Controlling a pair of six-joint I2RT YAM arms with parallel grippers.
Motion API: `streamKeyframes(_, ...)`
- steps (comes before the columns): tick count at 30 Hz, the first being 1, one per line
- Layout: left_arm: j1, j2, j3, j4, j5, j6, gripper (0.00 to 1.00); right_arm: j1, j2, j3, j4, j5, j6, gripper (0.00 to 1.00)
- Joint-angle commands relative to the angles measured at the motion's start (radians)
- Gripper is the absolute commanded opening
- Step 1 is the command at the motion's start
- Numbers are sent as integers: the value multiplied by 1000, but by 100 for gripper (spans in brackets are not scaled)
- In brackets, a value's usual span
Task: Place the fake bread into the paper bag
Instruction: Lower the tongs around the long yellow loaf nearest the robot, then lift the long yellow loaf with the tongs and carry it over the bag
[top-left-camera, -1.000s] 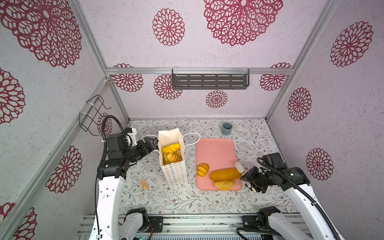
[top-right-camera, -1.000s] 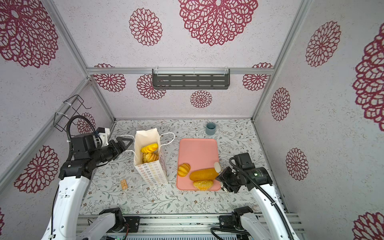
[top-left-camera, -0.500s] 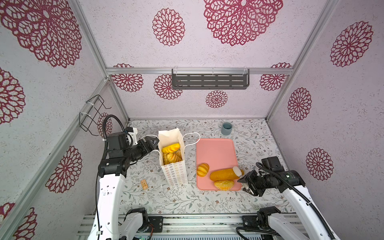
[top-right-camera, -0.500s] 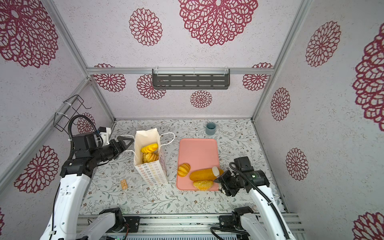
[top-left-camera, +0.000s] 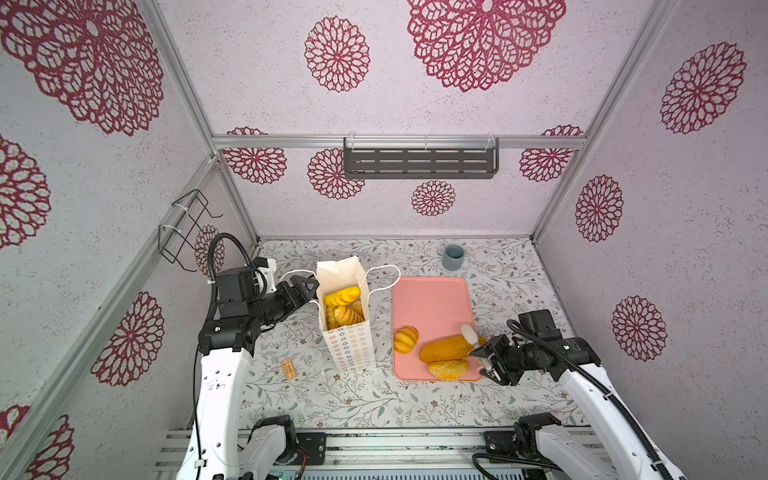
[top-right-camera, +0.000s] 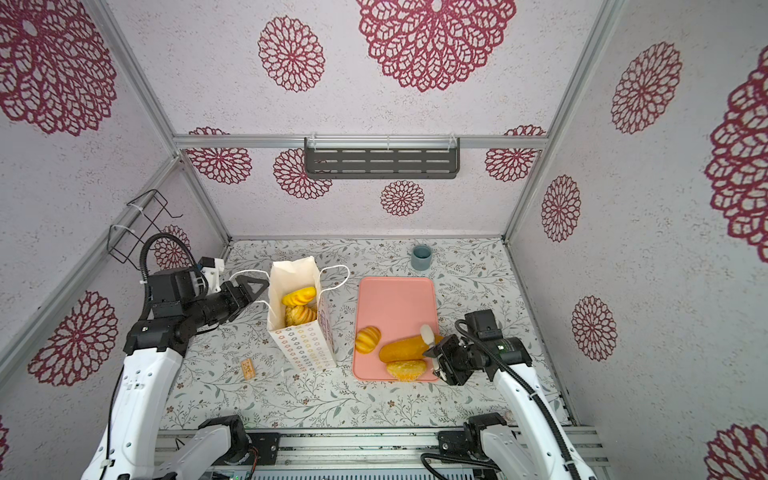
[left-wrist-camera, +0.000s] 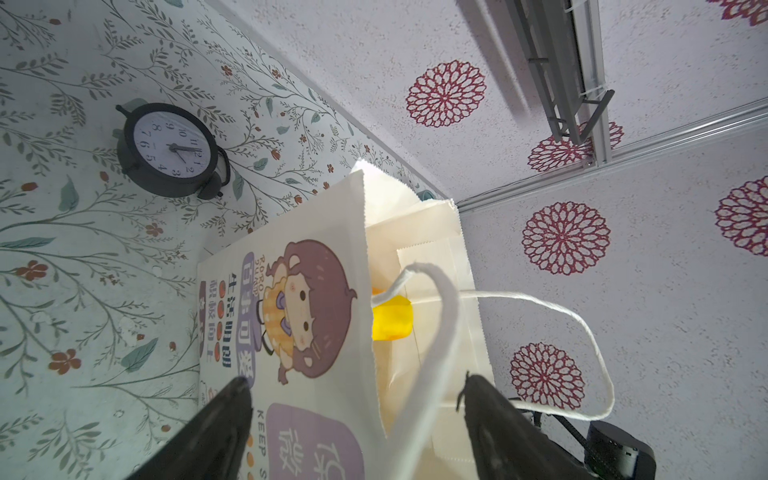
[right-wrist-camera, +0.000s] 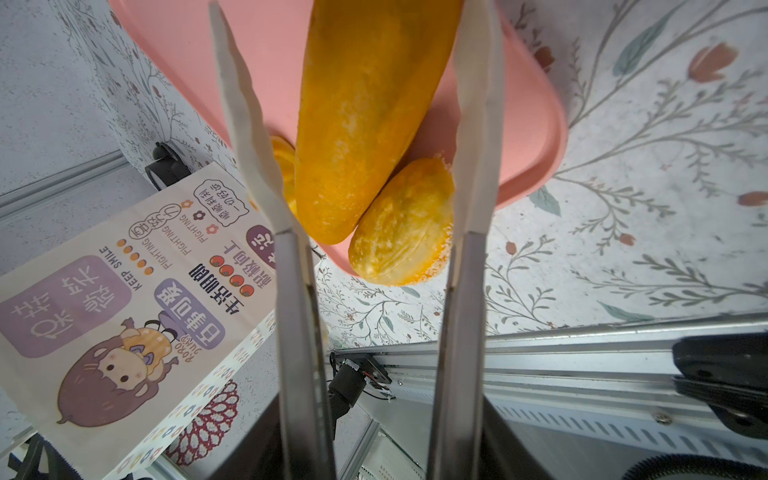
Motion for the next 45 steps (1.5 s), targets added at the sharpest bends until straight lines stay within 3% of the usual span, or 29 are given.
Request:
streamKeyframes(1,12,-22,-9,9,3,22,83,-6,0,1,38,-31,31,55)
streamKeyframes(13,16,-34,-13,6,5,15,83,-3,22,-48,137,-36,57,51)
streamKeyframes(36,23,-32,-5,-11,0,20,83,-3,14,-77,332,-24,143,30)
streamKeyframes(45,25,-32,4,-13,0,10,77,-2,54,12,371,52,73,26)
